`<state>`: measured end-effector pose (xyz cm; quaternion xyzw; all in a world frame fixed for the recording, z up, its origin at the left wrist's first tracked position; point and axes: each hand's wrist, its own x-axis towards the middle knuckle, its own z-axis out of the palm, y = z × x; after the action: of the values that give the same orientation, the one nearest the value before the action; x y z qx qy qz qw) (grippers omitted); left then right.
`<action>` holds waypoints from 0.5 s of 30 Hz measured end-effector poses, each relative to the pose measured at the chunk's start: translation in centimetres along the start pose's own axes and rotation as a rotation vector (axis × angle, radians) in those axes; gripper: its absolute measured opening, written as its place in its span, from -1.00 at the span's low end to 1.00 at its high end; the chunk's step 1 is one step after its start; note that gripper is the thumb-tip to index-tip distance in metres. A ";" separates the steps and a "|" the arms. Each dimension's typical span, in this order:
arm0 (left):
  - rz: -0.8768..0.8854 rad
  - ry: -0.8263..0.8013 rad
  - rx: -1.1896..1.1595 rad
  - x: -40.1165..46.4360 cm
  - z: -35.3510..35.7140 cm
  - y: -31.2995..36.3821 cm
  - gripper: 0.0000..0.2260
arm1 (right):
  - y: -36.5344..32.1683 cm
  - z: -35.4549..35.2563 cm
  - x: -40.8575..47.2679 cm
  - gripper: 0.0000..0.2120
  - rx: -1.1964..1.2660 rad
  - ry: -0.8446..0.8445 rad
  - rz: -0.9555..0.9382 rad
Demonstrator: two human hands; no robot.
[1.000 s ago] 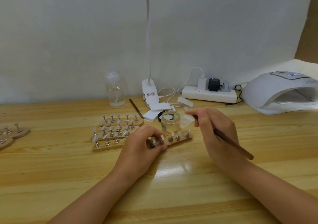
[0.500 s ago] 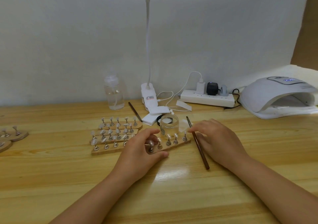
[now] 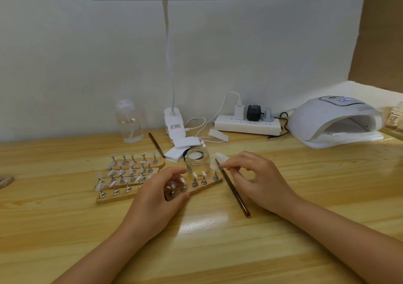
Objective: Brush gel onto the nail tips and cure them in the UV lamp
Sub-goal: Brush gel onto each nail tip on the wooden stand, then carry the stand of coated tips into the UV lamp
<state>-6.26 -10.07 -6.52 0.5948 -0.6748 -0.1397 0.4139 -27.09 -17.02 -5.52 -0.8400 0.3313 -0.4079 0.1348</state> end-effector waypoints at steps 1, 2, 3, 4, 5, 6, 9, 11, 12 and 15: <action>0.012 0.004 -0.003 -0.1 0.0 0.1 -0.60 | -0.2 -0.4 -0.4 -0.84 0.076 0.117 -0.046; 0.021 0.009 -0.011 -0.1 0.0 0.3 -0.59 | -0.4 -0.7 -0.8 -0.87 0.150 0.243 -0.064; 0.027 0.017 -0.021 -0.1 -0.1 0.4 -0.58 | -0.5 -1.1 -1.1 -0.86 0.209 0.334 -0.055; 0.029 0.029 -0.036 -0.1 -0.1 0.5 -0.57 | -0.6 -1.3 -1.2 -0.85 0.243 0.380 -0.038; 0.031 0.041 -0.056 -0.1 -0.1 0.6 -0.57 | -0.6 -1.5 -1.3 -0.85 0.250 0.385 -0.019; 0.041 0.055 -0.083 -0.2 -0.2 0.8 -0.57 | -0.6 -1.7 -1.3 -0.86 0.246 0.366 0.005; 0.111 0.108 -0.137 -0.4 -0.3 1.6 -0.55 | -0.5 -2.6 -1.0 -0.79 0.328 0.231 0.101; 0.140 0.121 -0.154 -0.3 -0.2 2.5 -0.54 | -0.3 -3.6 -0.7 -0.75 0.368 0.133 0.161; 0.146 0.108 -0.158 -0.1 -0.1 3.0 -0.54 | -0.1 -4.2 -0.4 -0.74 0.377 0.069 0.198; 0.166 0.006 -0.136 1.2 0.8 4.8 -0.52 | 0.8 -6.9 0.2 -0.65 0.360 -0.161 0.301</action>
<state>-10.09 -10.24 -3.28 0.5077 -0.7096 -0.1484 0.4655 -32.67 -17.49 -1.48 -0.7734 0.3632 -0.3674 0.3674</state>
